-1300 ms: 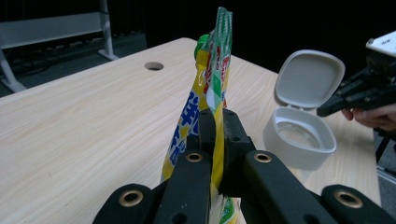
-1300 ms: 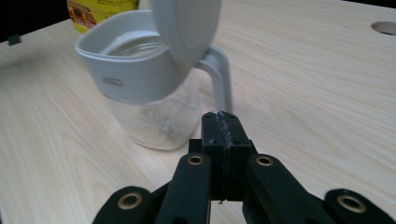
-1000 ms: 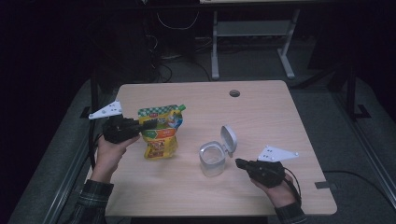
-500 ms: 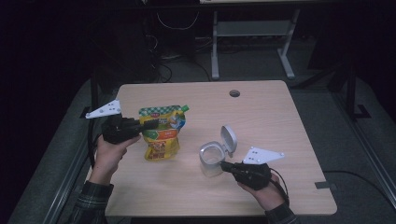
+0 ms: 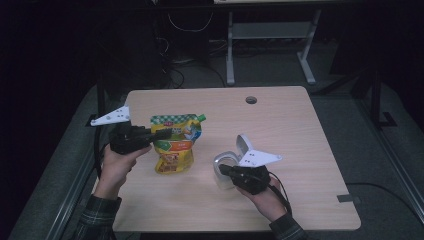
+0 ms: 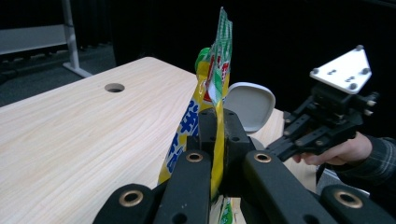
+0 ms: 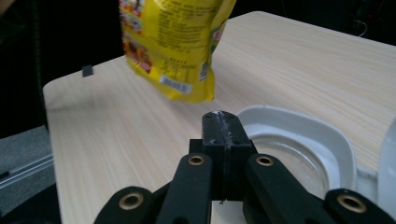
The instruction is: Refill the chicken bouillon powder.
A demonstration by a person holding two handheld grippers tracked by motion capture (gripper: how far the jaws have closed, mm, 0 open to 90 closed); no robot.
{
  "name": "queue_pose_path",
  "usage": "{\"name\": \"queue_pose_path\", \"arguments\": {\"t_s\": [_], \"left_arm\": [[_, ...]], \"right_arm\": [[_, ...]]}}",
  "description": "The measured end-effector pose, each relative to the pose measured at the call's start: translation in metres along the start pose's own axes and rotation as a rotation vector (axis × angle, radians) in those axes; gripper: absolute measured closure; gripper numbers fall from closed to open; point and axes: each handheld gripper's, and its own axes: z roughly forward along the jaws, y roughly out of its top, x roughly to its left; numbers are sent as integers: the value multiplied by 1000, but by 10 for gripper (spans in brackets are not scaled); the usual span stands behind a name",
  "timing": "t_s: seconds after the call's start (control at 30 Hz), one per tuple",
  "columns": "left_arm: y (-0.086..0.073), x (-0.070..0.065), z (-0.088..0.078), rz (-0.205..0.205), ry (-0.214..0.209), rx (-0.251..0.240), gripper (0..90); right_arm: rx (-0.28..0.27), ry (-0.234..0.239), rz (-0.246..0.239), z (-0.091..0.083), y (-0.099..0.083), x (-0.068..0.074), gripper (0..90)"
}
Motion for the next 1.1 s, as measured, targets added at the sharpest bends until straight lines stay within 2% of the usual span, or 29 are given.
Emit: {"name": "queue_pose_path", "arguments": {"t_s": [0.13,0.6,1.1], "left_arm": [[5,-6,-2,13,-23,-13,900],[13,-19,-4,19,-95,-40,900],[23,-30,0,34,-120,-26,900]], "right_arm": [[-5,-26,-5,12,7,3,900],[3,-37,-8,34,23,11,900],[10,-49,-27,52,33,22,900]]}}
